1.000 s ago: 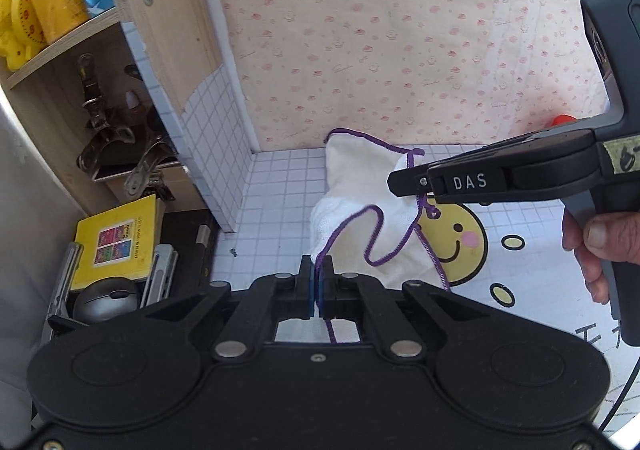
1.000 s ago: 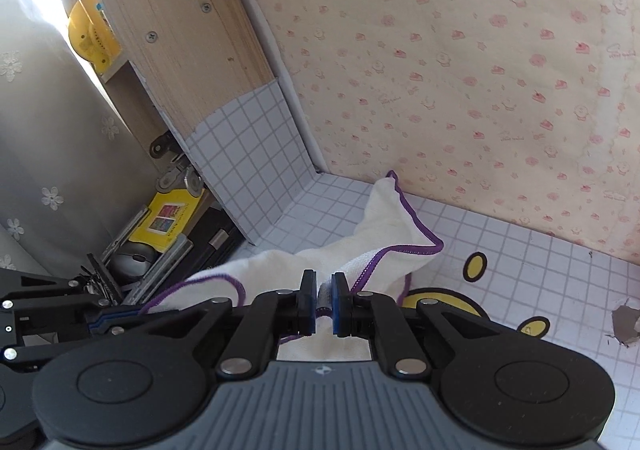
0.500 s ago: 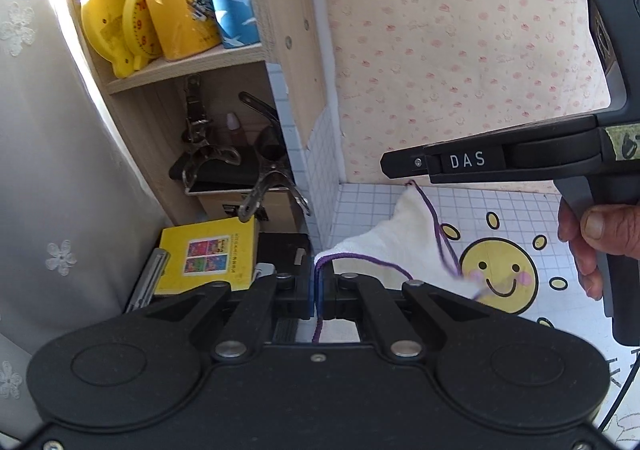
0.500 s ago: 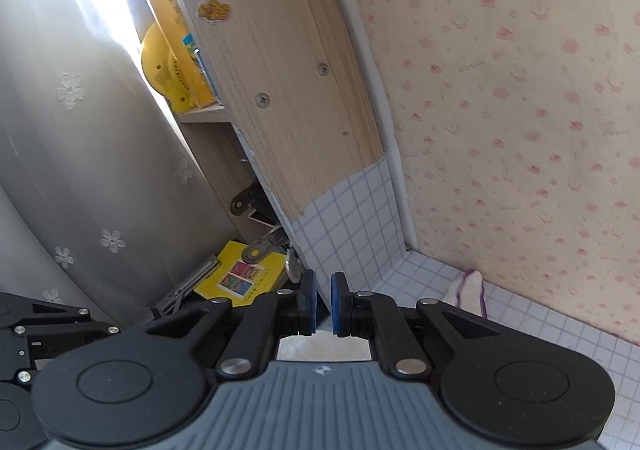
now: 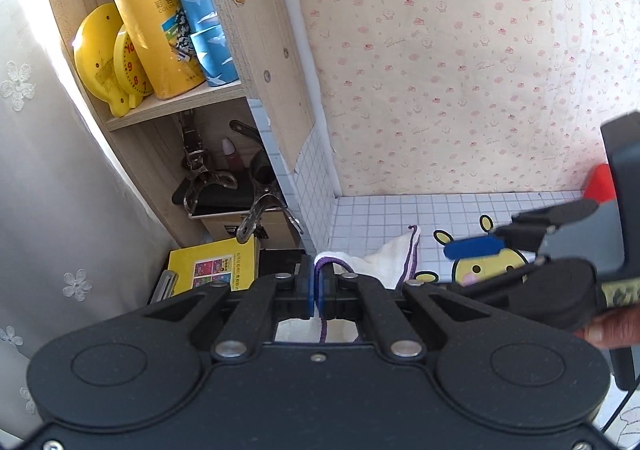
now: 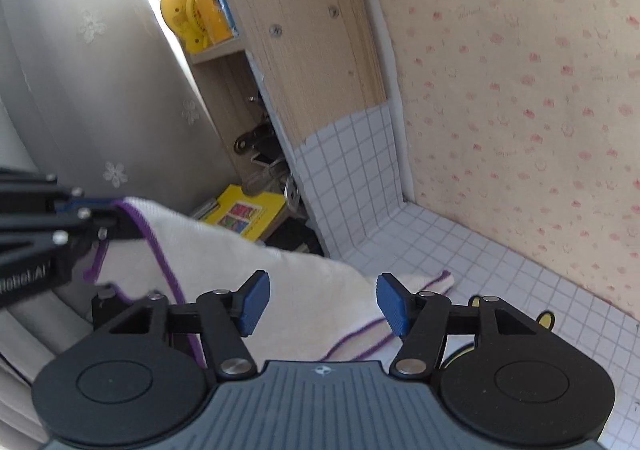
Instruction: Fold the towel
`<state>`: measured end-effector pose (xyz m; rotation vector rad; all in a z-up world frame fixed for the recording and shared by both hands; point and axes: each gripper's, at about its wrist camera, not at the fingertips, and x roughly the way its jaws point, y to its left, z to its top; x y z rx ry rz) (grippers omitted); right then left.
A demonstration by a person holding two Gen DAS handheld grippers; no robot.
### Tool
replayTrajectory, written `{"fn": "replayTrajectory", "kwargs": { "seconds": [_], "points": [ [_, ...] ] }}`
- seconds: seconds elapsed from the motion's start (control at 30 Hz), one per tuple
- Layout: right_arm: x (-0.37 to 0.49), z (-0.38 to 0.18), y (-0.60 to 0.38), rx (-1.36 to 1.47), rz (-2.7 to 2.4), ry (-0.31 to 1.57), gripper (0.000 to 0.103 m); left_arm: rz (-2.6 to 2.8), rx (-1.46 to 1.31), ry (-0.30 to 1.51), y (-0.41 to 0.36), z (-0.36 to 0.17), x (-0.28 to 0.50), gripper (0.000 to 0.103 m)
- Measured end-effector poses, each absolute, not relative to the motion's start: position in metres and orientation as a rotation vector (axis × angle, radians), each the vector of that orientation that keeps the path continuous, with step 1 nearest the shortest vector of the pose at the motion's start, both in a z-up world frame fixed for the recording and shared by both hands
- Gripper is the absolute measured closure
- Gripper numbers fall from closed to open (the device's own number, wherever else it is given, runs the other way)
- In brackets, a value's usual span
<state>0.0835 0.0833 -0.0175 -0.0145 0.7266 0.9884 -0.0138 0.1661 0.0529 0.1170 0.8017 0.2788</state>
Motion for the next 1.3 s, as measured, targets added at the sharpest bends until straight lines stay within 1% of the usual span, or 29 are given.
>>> {"fn": "replayTrajectory", "kwargs": {
  "seconds": [0.2,0.47,0.57,0.6,0.67,0.7,0.73,1.07,1.3],
  "points": [
    [0.070,-0.036,0.086,-0.031,1.002,0.757,0.042,0.262,0.141,0.816,0.154,0.052,-0.011,0.100],
    [0.052,-0.061,0.089,-0.054,1.021,0.797,0.032,0.255,0.152,0.822,0.152,0.056,-0.017,0.100],
    [0.046,-0.071,0.091,-0.063,1.028,0.812,0.032,0.263,0.161,0.821,0.154,0.058,-0.020,0.100],
    [0.044,-0.074,0.091,-0.066,1.030,0.817,0.034,0.264,0.164,0.823,0.154,0.059,-0.021,0.100],
    [0.048,-0.075,0.087,-0.043,1.025,0.811,0.058,0.265,0.169,0.823,0.154,0.059,-0.022,0.100],
    [0.051,-0.073,0.084,-0.040,1.014,0.806,0.086,0.265,0.170,0.823,0.153,0.058,-0.023,0.100],
    [0.052,-0.071,0.081,-0.050,0.991,0.794,0.102,0.265,0.170,0.823,0.153,0.057,-0.024,0.100],
    [0.066,-0.029,0.036,-0.137,0.918,0.608,0.102,0.200,0.166,0.846,0.135,0.055,-0.028,0.100],
    [0.059,-0.023,-0.011,-0.295,0.886,0.564,0.102,0.058,0.188,0.872,0.081,0.040,-0.027,0.100]
  ]
}}
